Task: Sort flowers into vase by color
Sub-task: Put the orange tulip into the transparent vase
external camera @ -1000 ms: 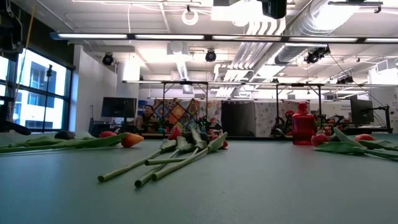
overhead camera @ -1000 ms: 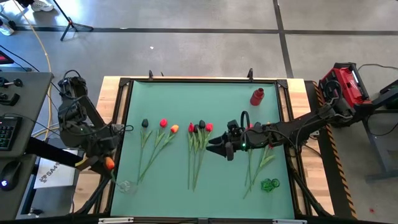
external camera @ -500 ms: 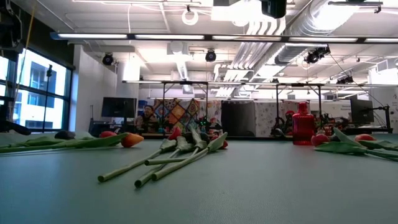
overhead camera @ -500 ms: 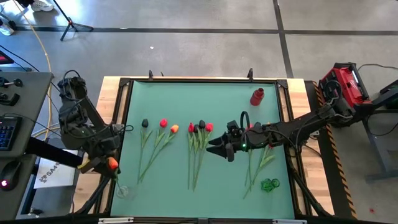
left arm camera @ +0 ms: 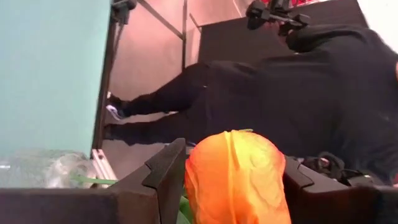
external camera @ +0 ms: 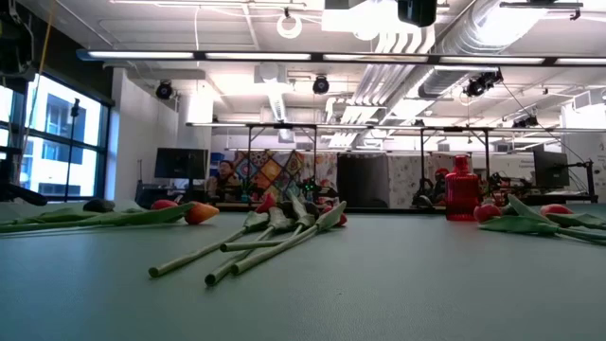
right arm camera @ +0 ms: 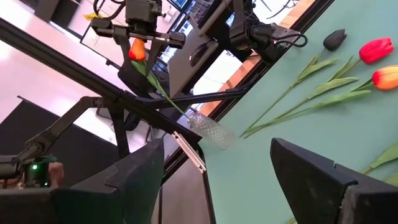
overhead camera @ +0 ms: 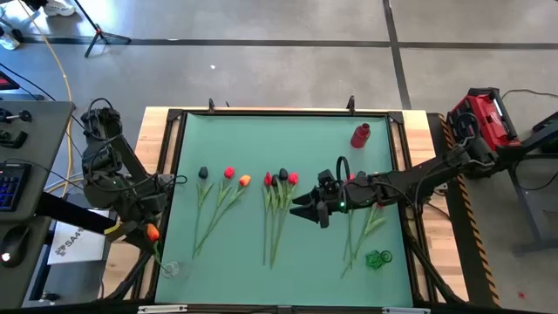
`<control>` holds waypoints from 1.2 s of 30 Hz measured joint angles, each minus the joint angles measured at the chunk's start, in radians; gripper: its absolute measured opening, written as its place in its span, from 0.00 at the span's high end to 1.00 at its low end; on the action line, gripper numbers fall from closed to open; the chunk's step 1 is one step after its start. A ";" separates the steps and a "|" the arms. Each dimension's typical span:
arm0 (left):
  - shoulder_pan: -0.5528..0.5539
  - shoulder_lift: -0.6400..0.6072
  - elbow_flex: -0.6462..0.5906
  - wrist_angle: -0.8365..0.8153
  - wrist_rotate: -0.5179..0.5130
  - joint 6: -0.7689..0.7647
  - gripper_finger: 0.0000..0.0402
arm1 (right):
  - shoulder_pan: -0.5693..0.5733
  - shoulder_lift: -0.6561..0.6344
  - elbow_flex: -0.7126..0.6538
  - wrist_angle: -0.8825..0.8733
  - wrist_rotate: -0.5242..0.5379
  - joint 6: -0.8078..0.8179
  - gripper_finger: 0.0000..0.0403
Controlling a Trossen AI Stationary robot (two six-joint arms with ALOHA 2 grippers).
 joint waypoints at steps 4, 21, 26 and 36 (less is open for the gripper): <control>0.000 0.004 0.000 -0.025 -0.066 0.060 0.60 | 0.000 0.000 0.000 -0.002 0.001 -0.013 0.30; 0.000 -0.001 0.000 -0.019 0.013 0.050 0.45 | 0.000 0.000 0.000 -0.004 0.046 -0.110 0.30; 0.000 -0.020 0.000 0.033 0.007 0.057 0.45 | 0.000 0.000 0.000 -0.004 0.047 -0.135 0.29; 0.000 -0.052 0.000 0.025 -0.056 0.091 0.45 | 0.000 0.000 0.000 -0.004 0.059 -0.136 0.21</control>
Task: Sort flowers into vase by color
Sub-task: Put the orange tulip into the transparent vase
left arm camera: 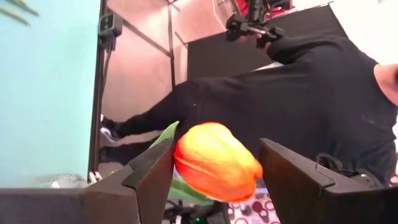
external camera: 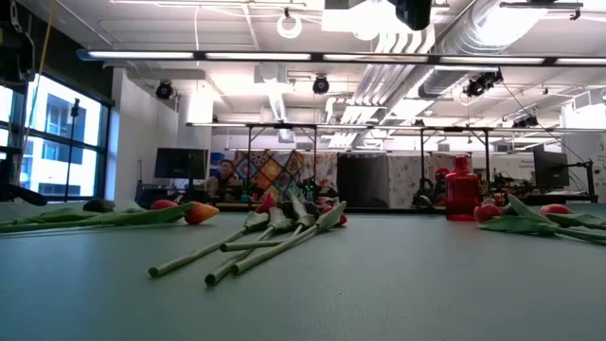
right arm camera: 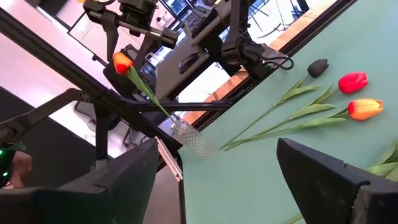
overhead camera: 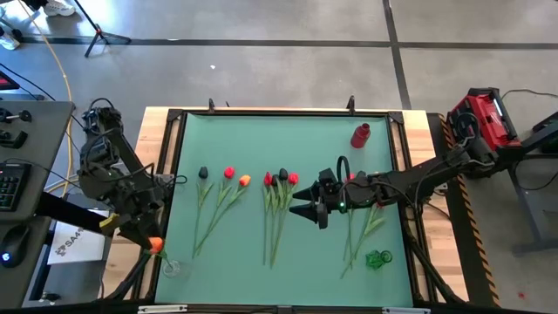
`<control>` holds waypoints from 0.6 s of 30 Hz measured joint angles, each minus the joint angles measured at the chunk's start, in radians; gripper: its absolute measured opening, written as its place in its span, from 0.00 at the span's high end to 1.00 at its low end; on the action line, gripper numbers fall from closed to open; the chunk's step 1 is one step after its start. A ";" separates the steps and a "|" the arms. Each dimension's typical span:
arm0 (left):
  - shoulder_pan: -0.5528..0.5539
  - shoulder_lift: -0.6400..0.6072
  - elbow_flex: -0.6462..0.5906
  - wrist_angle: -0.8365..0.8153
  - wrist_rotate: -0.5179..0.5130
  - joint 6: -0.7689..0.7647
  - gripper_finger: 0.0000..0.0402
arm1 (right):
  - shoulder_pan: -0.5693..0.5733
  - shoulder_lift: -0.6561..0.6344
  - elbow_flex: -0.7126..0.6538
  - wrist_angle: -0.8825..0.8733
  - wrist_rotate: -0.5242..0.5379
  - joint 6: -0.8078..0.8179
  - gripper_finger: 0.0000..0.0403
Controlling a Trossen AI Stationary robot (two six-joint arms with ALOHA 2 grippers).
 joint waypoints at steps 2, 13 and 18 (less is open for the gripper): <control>0.000 0.001 0.000 0.000 -0.013 0.026 0.45 | 0.000 0.000 0.000 0.000 0.019 0.004 0.20; 0.000 0.001 0.000 -0.044 0.024 0.030 0.45 | 0.000 0.000 0.000 0.001 0.074 0.033 0.20; 0.000 -0.008 0.000 -0.158 0.022 0.064 0.45 | -0.001 0.000 0.000 0.001 0.075 0.034 0.20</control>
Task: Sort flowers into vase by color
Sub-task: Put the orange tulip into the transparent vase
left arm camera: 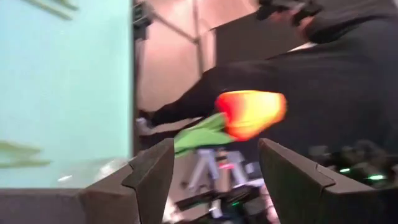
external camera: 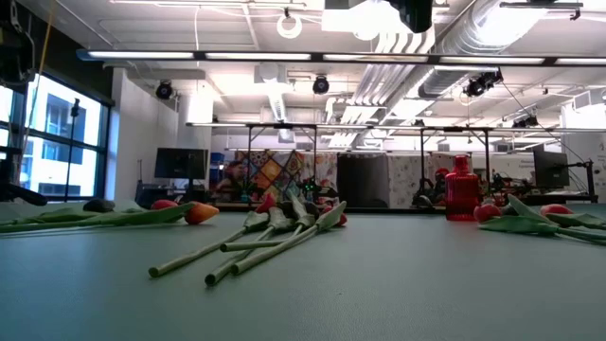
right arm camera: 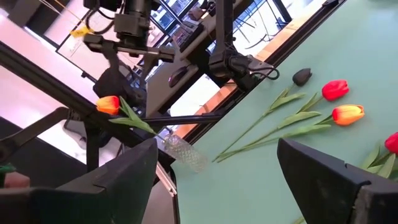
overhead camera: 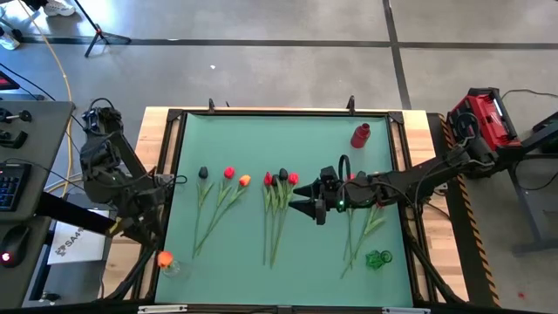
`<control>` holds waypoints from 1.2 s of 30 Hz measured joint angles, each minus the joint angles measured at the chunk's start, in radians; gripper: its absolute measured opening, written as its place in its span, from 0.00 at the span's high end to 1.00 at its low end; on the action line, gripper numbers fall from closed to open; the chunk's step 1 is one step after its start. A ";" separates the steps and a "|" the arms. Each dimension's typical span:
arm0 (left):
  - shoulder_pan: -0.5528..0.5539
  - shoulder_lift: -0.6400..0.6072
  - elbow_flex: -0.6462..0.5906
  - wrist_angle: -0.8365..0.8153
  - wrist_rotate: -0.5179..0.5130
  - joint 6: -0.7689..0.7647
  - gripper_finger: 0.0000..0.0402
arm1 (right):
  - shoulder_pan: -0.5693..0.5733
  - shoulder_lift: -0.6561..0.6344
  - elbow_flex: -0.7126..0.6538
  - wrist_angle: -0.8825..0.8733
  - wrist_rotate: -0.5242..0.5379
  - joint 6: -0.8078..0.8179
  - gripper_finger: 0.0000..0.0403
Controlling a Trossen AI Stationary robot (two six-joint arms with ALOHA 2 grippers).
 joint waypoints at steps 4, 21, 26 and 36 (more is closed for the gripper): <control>0.001 -0.018 0.000 -0.066 -0.065 0.029 0.45 | -0.002 0.000 0.000 0.004 0.000 0.003 0.20; 0.041 -0.085 0.000 -0.423 -0.556 -0.130 0.45 | -0.067 0.000 0.000 -0.100 0.044 0.200 0.20; 0.110 -0.097 0.000 -0.482 -0.618 -0.180 0.45 | -0.077 -0.004 0.000 -0.095 0.050 0.207 0.20; 0.270 -0.048 0.000 -0.552 -0.606 -0.166 0.45 | -0.081 -0.018 0.000 -0.194 0.063 0.286 0.20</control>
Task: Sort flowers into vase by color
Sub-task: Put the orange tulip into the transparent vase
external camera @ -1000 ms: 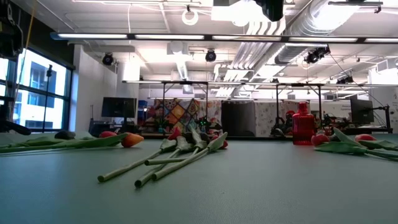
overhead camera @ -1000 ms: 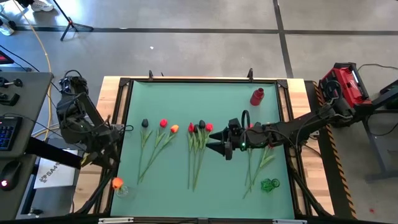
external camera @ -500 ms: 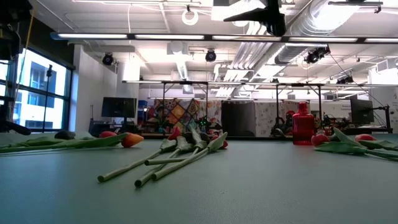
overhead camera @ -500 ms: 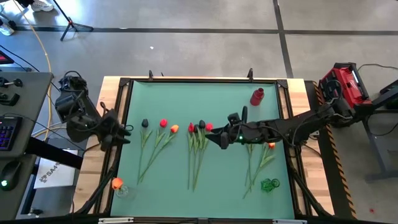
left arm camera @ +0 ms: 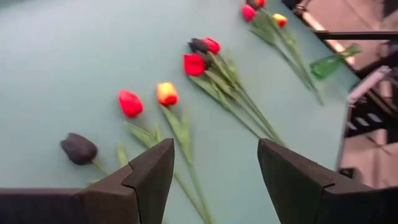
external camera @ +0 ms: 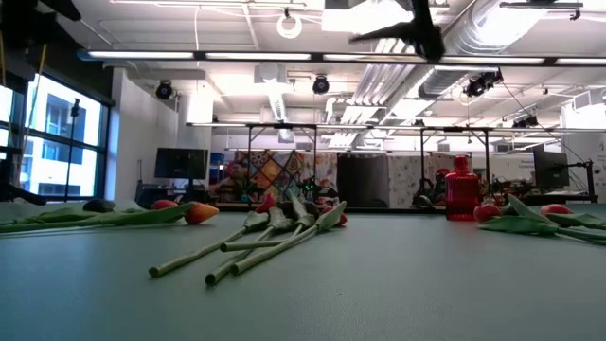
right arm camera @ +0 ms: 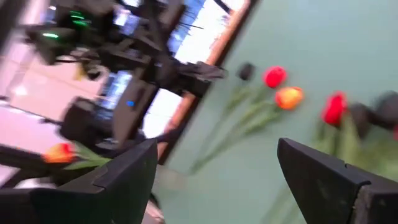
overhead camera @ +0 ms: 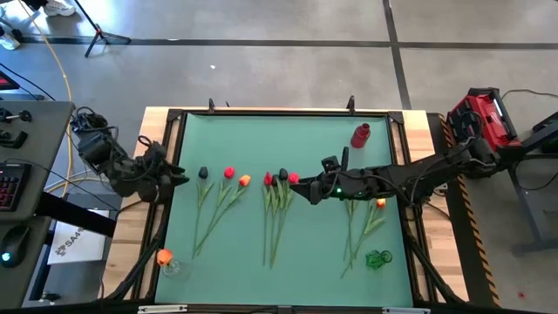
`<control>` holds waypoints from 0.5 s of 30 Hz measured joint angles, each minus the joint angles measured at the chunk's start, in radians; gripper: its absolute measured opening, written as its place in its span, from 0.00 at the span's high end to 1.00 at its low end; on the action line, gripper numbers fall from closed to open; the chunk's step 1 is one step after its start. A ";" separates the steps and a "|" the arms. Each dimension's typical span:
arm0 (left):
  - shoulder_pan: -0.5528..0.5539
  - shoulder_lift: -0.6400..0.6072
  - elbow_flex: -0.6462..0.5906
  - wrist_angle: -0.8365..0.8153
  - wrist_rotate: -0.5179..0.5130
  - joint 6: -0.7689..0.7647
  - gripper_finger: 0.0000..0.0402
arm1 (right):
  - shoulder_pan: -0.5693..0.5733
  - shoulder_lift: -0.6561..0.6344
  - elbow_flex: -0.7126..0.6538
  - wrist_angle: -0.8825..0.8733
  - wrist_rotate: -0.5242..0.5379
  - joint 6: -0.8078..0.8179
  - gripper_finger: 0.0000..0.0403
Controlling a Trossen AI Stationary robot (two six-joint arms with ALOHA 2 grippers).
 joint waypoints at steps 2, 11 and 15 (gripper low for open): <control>0.034 0.027 0.000 -0.001 0.005 0.012 0.45 | 0.000 0.000 0.000 -0.068 0.008 0.045 0.20; 0.221 0.130 0.000 0.024 0.059 0.087 0.45 | 0.000 0.000 0.000 -0.137 0.009 0.084 0.20; 0.331 0.167 0.000 0.089 0.076 0.135 0.45 | 0.000 0.000 0.000 -0.137 -0.004 0.076 0.20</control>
